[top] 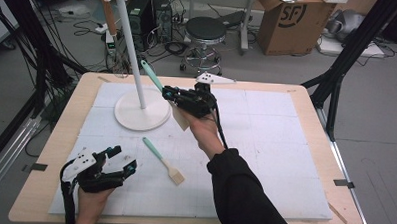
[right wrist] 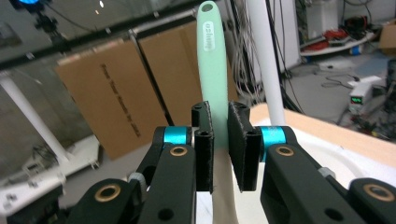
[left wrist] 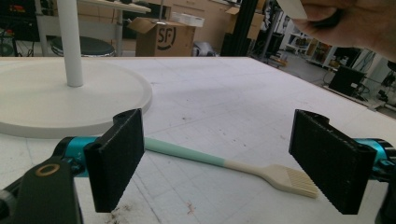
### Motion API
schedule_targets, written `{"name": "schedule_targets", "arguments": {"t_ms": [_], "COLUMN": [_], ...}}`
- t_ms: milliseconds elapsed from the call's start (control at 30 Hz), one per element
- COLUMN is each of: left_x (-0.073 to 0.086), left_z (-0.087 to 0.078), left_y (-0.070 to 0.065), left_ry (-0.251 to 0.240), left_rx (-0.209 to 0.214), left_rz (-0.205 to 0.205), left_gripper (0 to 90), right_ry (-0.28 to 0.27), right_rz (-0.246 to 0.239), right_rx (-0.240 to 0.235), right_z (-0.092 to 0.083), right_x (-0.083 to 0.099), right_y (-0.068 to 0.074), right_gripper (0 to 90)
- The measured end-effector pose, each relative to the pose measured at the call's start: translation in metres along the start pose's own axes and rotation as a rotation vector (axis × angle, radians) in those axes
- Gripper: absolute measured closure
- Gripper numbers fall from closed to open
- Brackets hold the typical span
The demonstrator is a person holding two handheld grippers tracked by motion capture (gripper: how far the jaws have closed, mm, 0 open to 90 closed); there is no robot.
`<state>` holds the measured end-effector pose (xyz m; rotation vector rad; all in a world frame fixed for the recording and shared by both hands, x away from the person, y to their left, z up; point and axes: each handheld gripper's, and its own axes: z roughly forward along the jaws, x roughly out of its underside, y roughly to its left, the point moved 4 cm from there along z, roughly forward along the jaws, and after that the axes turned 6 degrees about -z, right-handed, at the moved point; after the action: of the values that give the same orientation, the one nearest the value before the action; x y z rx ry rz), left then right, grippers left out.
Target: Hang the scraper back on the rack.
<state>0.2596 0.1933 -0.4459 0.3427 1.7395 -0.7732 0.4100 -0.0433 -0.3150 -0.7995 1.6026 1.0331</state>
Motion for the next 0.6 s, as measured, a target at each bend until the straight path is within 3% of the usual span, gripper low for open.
{"name": "schedule_targets", "arguments": {"t_ms": [333,600], "left_x": [0.001,0.001], "left_z": [-0.001,-0.003], "left_y": [0.0,0.002], "left_ry": [0.001,-0.003], "left_rx": [0.002,0.001], "left_rz": [-0.002,-0.008], "left_gripper": [18.7,18.8], "right_ry": [-0.129,-0.186], "right_rz": [0.02,0.025], "right_rx": [-0.015,-0.022], "right_z": [0.011,0.019], "right_x": [-0.023,-0.034], "right_y": [-0.002,-0.005], "right_gripper": [81.7,81.6]}}
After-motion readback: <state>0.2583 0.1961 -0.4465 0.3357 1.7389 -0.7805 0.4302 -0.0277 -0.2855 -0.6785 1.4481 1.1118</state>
